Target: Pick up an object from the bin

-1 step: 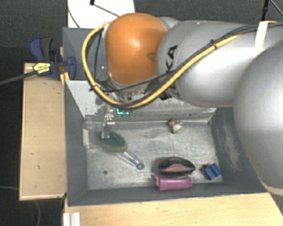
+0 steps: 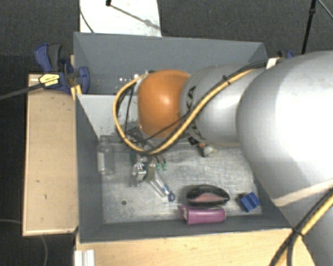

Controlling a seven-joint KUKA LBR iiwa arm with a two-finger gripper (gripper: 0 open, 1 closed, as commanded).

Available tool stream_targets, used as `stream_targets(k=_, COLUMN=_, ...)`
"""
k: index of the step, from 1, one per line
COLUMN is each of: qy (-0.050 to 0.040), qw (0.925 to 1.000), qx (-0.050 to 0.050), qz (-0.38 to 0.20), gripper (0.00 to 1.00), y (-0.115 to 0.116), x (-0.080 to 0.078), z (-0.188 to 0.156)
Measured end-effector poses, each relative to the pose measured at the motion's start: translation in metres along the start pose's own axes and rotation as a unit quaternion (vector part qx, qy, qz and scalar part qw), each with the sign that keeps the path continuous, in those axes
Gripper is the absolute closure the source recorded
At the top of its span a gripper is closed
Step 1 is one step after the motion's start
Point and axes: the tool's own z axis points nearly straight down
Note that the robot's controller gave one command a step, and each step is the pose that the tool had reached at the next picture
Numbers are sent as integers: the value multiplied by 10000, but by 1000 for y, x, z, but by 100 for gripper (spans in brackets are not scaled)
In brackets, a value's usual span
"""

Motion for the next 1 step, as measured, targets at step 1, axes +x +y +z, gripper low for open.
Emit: stream_targets(k=1, qy=-23, qw=10000, qx=-4, qz=25, gripper=100, y=1, x=-2, z=-4)
